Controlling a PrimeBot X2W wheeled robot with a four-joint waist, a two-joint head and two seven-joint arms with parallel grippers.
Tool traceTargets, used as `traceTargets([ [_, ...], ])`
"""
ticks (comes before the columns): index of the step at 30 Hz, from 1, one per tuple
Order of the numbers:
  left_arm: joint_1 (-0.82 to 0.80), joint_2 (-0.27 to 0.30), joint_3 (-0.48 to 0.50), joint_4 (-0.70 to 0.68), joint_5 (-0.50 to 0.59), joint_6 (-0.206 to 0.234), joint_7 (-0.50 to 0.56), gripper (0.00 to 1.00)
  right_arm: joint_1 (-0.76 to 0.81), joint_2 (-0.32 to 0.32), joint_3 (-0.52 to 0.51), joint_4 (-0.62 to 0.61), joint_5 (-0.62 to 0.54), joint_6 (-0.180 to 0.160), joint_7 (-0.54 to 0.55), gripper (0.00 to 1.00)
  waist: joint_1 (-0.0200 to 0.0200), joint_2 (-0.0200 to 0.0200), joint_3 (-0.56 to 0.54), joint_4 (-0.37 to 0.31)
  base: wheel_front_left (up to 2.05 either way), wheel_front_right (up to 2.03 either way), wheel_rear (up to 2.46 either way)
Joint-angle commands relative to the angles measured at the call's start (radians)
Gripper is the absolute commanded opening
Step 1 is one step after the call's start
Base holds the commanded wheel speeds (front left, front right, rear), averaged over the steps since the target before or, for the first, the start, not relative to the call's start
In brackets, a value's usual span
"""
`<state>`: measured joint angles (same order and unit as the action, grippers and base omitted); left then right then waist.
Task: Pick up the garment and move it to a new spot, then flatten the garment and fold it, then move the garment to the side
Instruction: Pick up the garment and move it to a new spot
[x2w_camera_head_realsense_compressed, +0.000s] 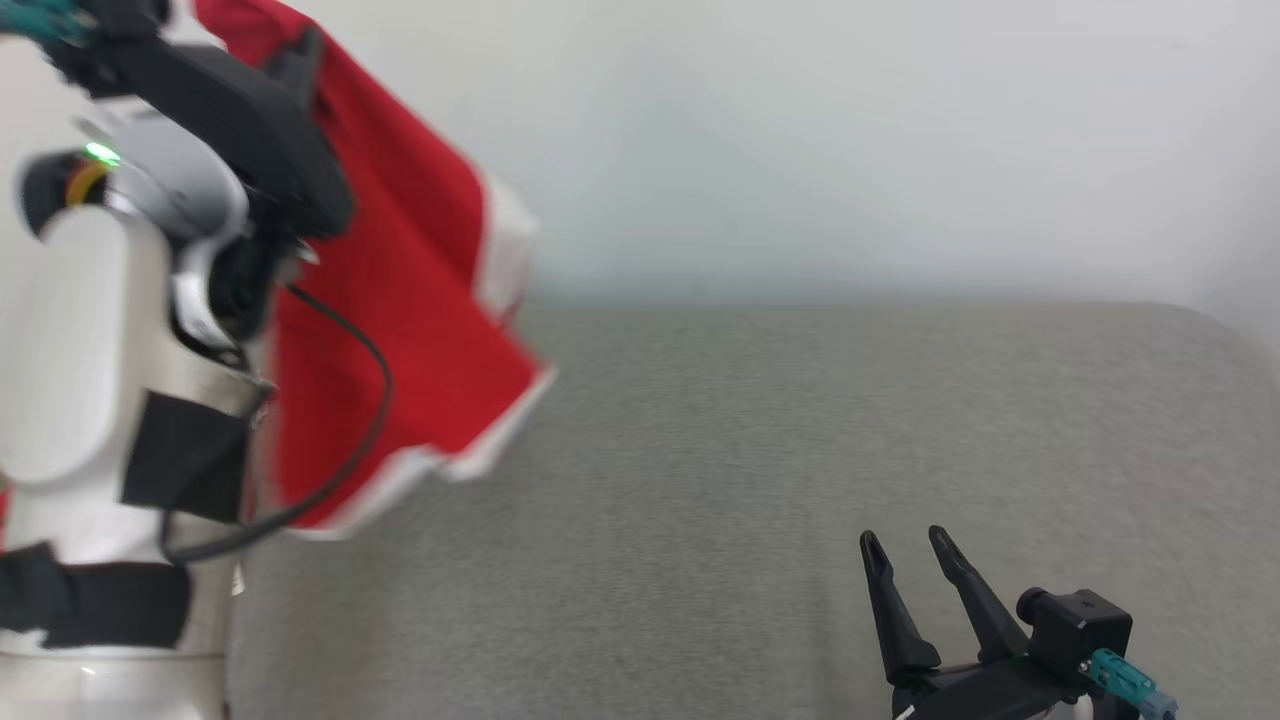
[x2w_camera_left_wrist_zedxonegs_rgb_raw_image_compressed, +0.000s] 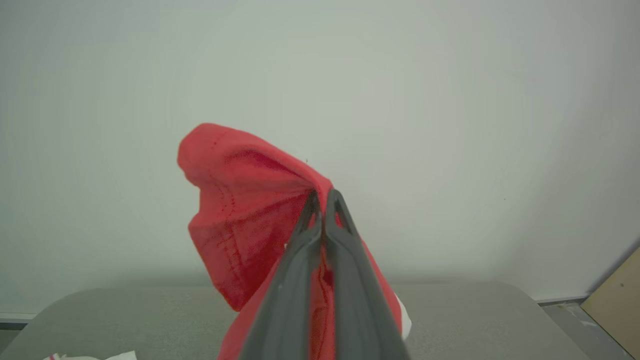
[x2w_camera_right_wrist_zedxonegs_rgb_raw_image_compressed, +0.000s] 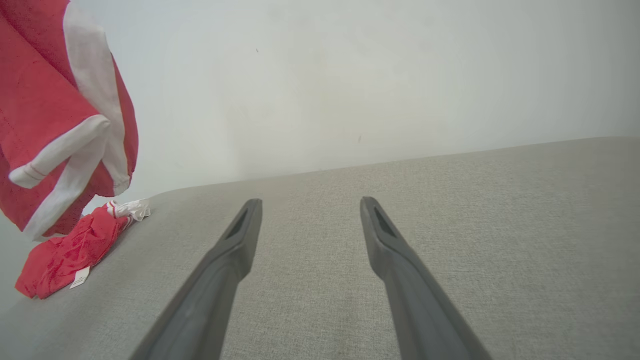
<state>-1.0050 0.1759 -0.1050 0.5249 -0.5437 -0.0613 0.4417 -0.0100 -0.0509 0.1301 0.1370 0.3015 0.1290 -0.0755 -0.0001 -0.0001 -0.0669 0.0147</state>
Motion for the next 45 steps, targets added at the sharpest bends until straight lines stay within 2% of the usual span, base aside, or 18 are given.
traceTargets([
  [1, 0.019, -0.004, -0.004, -0.007, -0.002, 0.000, 0.001, 0.00, -0.005, 0.001, -0.002, -0.005, -0.003, 0.003, 0.001, 1.00, 0.0001, 0.0001, -0.008, -0.103, 0.00, 0.00, 0.00],
  [7, 0.101, -0.057, -0.046, -0.067, -0.031, -0.020, 0.004, 0.00, -0.012, 0.000, -0.009, -0.021, -0.014, 0.003, 0.017, 1.00, 0.0001, 0.0001, 0.028, -0.226, 0.00, 0.00, 0.00],
  [11, 0.169, -0.086, -0.091, -0.096, -0.030, -0.025, -0.011, 0.00, -0.017, 0.000, -0.020, -0.040, -0.016, 0.003, 0.020, 1.00, 0.0001, 0.0001, 0.063, -0.284, 0.00, 0.00, 0.00],
  [18, 0.295, -0.106, -0.184, -0.051, 0.018, -0.010, -0.055, 0.00, -0.032, 0.001, 0.003, -0.049, 0.003, 0.003, 0.012, 1.00, 0.0001, 0.0001, 0.128, -0.335, 0.00, 0.00, 0.00],
  [21, 0.344, -0.116, -0.239, 0.005, 0.017, -0.025, -0.076, 0.00, -0.039, 0.001, 0.018, -0.041, 0.013, 0.003, 0.005, 1.00, 0.0001, 0.0001, 0.150, -0.334, 0.00, 0.00, 0.00],
  [22, 0.356, -0.118, -0.256, 0.026, 0.019, -0.028, -0.082, 0.45, -0.041, 0.001, 0.025, -0.038, 0.017, 0.003, 0.003, 1.00, 0.0001, 0.0001, 0.155, -0.333, 0.00, 0.00, 0.00],
  [23, 0.367, -0.118, -0.269, 0.045, 0.016, -0.033, -0.089, 0.58, -0.045, 0.001, 0.029, -0.034, 0.017, 0.003, 0.002, 1.00, 0.0001, 0.0001, 0.157, -0.330, 0.00, 0.00, 0.00],
  [24, 0.375, -0.119, -0.281, 0.060, 0.013, -0.034, -0.099, 1.00, -0.049, 0.000, 0.030, -0.032, 0.019, 0.003, -0.002, 1.00, 0.0001, 0.0001, 0.159, -0.326, 0.00, 0.00, 0.00],
  [30, 0.408, -0.124, -0.315, 0.075, 0.018, -0.035, -0.226, 1.00, -0.057, 0.000, 0.015, -0.007, 0.014, 0.003, -0.015, 1.00, 0.0001, 0.0001, 0.141, -0.274, 0.00, 0.00, 0.00],
  [33, 0.434, -0.123, -0.288, 0.050, -0.006, -0.026, -0.292, 1.00, -0.048, 0.001, 0.003, -0.002, 0.009, 0.003, -0.013, 1.00, 0.0001, 0.0001, 0.114, -0.243, 0.00, 0.00, 0.00],
  [39, 0.521, -0.078, -0.230, -0.093, -0.045, -0.028, -0.405, 1.00, -0.024, 0.000, -0.045, -0.010, -0.004, 0.003, 0.000, 1.00, 0.0001, 0.0001, 0.069, -0.171, 0.00, 0.00, 0.00],
  [45, 0.650, -0.034, -0.145, -0.247, -0.069, -0.004, -0.532, 1.00, -0.004, 0.000, -0.089, -0.020, -0.009, 0.003, 0.012, 1.00, 0.0001, 0.0001, 0.048, -0.120, 0.00, 0.00, 0.00],
])
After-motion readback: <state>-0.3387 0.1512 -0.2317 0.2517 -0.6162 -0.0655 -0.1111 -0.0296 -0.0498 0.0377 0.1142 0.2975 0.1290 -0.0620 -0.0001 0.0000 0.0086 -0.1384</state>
